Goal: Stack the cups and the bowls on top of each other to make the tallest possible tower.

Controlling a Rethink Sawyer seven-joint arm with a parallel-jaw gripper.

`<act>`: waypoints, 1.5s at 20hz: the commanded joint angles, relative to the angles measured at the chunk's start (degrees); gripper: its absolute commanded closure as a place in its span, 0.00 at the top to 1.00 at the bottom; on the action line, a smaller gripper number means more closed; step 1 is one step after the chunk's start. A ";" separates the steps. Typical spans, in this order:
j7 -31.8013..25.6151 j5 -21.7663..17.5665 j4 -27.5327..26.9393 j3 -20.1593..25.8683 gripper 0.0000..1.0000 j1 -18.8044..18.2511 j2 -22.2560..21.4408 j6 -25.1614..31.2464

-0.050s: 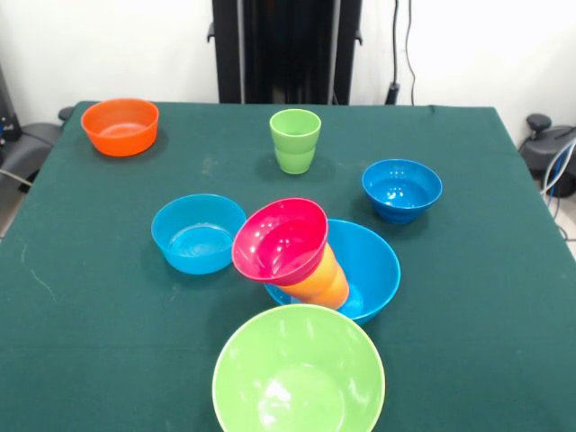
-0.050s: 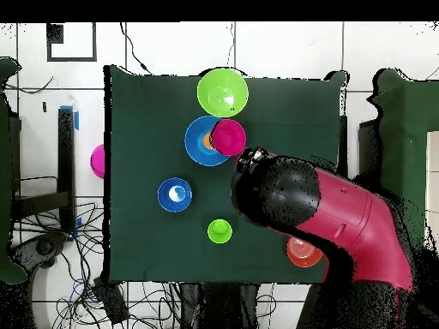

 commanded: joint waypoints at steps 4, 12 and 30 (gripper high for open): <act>9.78 1.64 9.59 2.36 1.00 -1.23 6.47 -9.34; 11.16 3.59 11.06 2.51 1.00 -1.61 10.30 -15.38; 14.96 7.67 13.12 4.79 1.00 -2.16 15.31 -25.15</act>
